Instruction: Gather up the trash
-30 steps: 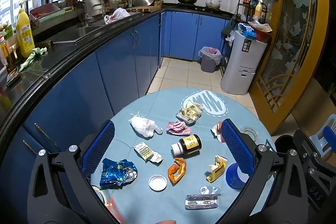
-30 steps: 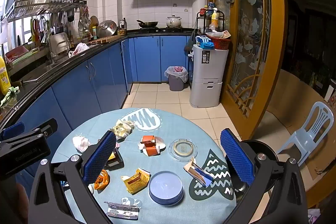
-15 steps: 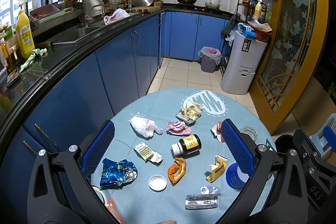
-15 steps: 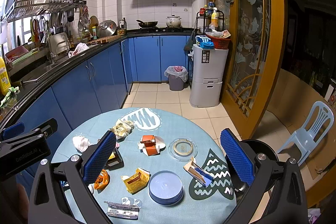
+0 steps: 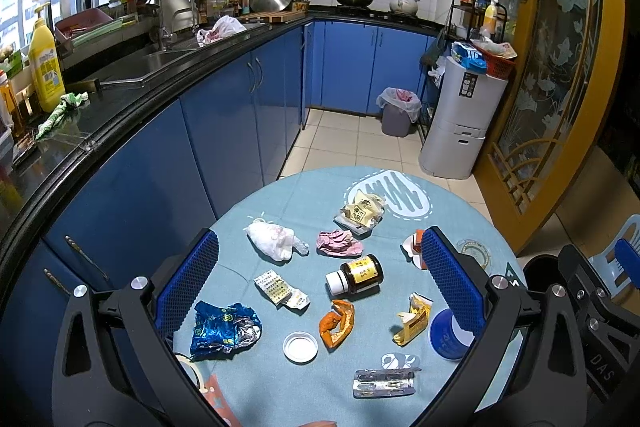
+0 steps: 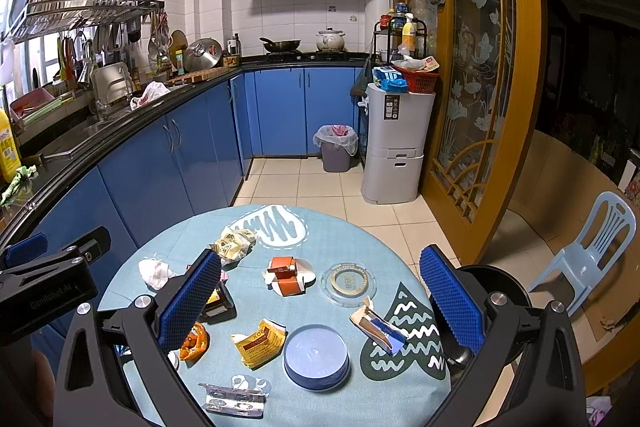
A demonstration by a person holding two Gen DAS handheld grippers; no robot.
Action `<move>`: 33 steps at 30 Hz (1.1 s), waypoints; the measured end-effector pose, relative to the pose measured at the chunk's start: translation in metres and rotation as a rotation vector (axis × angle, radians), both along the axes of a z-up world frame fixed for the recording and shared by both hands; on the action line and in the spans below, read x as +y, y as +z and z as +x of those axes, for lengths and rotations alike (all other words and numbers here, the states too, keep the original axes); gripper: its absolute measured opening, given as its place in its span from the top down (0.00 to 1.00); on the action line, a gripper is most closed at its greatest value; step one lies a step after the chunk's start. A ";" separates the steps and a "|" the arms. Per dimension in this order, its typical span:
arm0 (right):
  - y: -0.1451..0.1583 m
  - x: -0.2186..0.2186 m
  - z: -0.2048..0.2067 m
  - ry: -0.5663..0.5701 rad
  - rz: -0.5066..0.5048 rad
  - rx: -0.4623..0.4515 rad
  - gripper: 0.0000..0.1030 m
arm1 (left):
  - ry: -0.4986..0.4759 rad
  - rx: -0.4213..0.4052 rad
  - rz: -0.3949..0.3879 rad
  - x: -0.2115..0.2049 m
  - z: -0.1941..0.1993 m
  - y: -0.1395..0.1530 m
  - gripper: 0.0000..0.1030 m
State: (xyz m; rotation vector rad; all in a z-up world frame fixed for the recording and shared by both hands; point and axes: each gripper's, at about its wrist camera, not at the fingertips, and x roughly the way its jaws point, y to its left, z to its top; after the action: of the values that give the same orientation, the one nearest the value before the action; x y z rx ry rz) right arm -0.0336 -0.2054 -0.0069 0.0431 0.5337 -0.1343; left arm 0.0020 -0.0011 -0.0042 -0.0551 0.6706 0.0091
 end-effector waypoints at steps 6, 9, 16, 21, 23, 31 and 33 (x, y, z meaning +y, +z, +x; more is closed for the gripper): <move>0.000 0.000 0.000 -0.002 0.003 0.000 0.06 | -0.003 0.002 0.001 -0.001 0.001 0.002 0.03; -0.001 0.000 0.000 -0.002 0.004 0.000 0.06 | -0.002 -0.002 0.002 -0.001 0.000 0.002 0.03; -0.001 -0.001 0.001 -0.001 0.002 0.001 0.06 | -0.004 -0.002 0.004 -0.002 -0.001 0.004 0.03; -0.001 0.000 0.001 -0.001 0.003 0.001 0.06 | -0.005 -0.004 0.004 -0.002 -0.001 0.004 0.03; -0.001 0.000 0.001 0.000 0.001 0.001 0.06 | -0.004 -0.004 0.003 -0.001 -0.001 0.005 0.03; -0.001 -0.002 0.001 -0.001 0.003 0.000 0.06 | -0.008 -0.001 0.004 -0.002 -0.002 0.004 0.03; -0.001 -0.002 0.001 -0.001 0.003 0.000 0.06 | -0.008 0.000 0.003 -0.003 -0.002 0.004 0.03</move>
State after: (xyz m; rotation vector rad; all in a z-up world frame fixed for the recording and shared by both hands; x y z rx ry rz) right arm -0.0322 -0.2073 -0.0076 0.0462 0.5341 -0.1349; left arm 0.0003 -0.0040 -0.0002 -0.0499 0.6705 0.0020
